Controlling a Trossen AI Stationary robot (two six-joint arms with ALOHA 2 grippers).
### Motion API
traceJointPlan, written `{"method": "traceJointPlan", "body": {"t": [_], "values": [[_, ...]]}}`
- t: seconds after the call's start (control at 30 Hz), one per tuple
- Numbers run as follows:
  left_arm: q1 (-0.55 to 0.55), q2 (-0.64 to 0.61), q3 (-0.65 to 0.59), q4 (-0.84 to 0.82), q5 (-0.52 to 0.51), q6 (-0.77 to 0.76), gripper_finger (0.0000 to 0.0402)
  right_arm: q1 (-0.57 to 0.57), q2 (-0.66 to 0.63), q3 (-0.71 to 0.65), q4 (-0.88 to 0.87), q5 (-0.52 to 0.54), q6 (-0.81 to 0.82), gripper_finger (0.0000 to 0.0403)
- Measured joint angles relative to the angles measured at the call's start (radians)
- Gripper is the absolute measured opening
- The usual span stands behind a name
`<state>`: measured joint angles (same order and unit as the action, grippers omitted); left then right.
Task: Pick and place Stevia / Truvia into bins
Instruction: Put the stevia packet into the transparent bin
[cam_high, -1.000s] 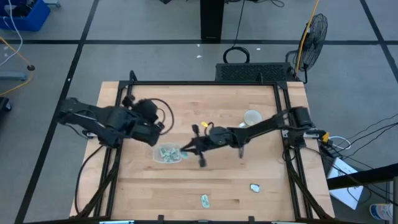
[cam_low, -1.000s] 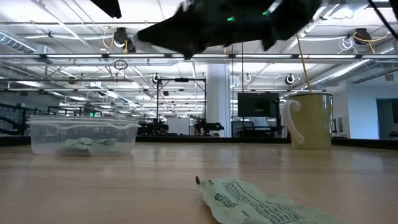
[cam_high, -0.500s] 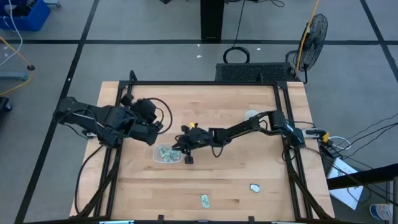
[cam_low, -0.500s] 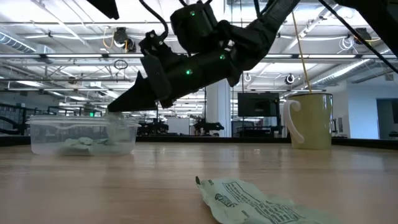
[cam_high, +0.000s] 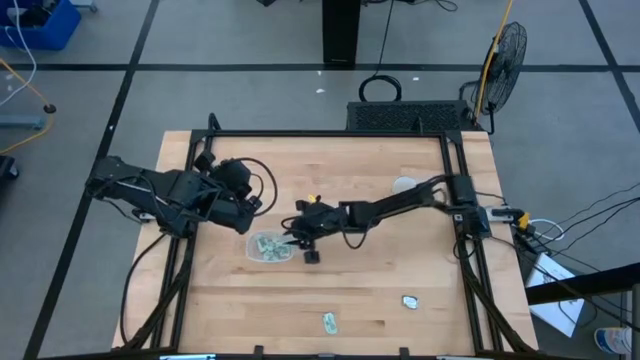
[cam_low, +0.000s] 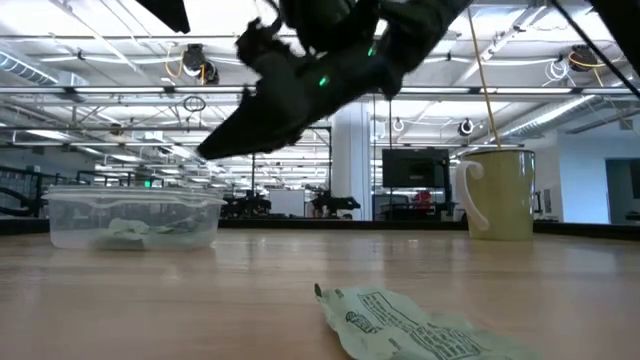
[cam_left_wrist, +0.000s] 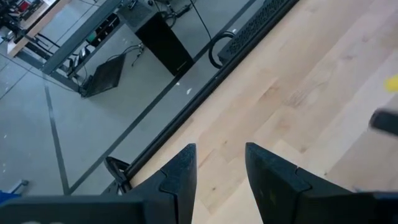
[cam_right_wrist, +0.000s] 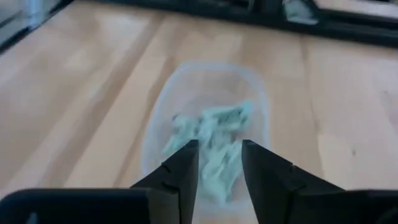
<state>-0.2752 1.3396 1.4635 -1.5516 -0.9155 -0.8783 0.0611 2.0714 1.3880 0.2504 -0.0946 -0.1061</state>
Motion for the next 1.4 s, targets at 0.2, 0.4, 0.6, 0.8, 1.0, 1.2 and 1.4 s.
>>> {"method": "traceJointPlan", "body": {"t": [0.2, 0.4, 0.6, 0.8, 1.0, 1.2, 1.4], "values": [[0.0, 0.0, 0.0, 0.001, -0.002, -0.003, 0.0143, 0.02, -0.212, -0.04, -0.326, -0.194, -0.025, 0.0106], [0.0, 0.0, 0.0, 0.002, -0.002, -0.017, 0.0143, 0.092, -0.501, -0.249, -0.564, -0.142, 0.053, 0.0099], [0.0, 0.0, 0.0, 0.002, -0.029, -0.015, 0.0143, 0.271, -0.817, -0.564, -0.613, 0.023, 0.327, 0.012], [0.006, 0.0, 0.0, 0.009, -0.063, -0.02, 0.0143, 0.519, -0.961, -0.847, -0.479, 0.067, 0.626, 0.016], [0.023, 0.0, 0.0, 0.012, -0.062, -0.045, 0.0143, 0.697, -0.942, -0.995, -0.177, 0.098, 0.7, 0.0181], [0.048, 0.0, 0.0, 0.013, -0.062, -0.06, 0.0143, 0.766, -0.894, -1.027, -0.119, 0.238, 0.597, 0.0183], [0.08, 0.0, 0.0, 0.017, -0.063, -0.07, 0.0143, 0.766, -0.777, -1.041, -0.002, 0.25, 0.538, 0.0183]]}}
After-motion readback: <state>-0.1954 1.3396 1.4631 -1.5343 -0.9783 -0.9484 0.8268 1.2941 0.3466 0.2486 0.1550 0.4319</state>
